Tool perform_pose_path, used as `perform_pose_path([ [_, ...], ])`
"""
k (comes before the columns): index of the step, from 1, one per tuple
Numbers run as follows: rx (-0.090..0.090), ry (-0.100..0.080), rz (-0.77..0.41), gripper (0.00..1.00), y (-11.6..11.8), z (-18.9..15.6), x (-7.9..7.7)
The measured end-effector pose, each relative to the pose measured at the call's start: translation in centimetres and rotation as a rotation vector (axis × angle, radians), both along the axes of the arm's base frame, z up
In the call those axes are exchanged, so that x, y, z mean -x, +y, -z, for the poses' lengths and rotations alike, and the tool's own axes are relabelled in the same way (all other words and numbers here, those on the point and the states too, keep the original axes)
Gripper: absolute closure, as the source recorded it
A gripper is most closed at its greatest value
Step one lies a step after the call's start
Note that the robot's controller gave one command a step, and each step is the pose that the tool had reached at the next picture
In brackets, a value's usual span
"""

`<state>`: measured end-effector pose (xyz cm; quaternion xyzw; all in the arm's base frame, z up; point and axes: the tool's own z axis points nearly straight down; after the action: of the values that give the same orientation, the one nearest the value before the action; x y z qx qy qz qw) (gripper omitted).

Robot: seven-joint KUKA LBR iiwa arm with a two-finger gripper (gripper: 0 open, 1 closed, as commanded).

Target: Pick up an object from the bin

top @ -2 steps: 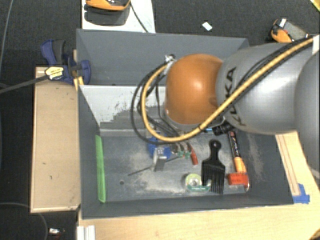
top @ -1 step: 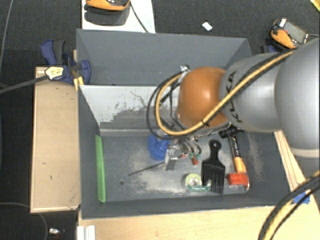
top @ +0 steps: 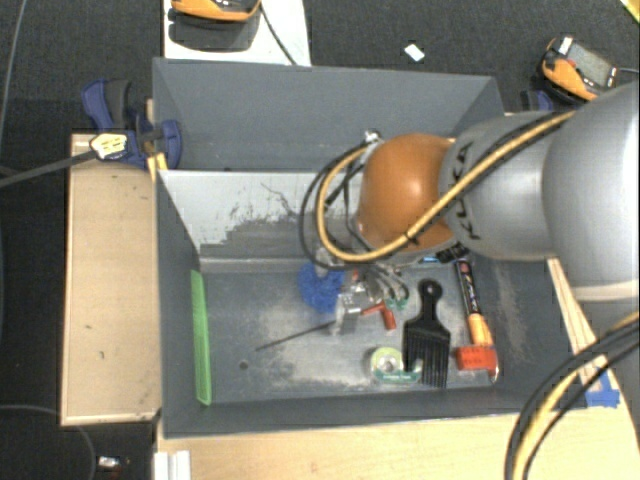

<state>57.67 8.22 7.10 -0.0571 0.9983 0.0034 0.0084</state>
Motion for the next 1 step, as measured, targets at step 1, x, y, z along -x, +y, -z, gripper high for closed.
perform_pose_path([
  [1, 0.008, -0.002, -0.372, 0.00, -1.34, -0.14, -0.23],
])
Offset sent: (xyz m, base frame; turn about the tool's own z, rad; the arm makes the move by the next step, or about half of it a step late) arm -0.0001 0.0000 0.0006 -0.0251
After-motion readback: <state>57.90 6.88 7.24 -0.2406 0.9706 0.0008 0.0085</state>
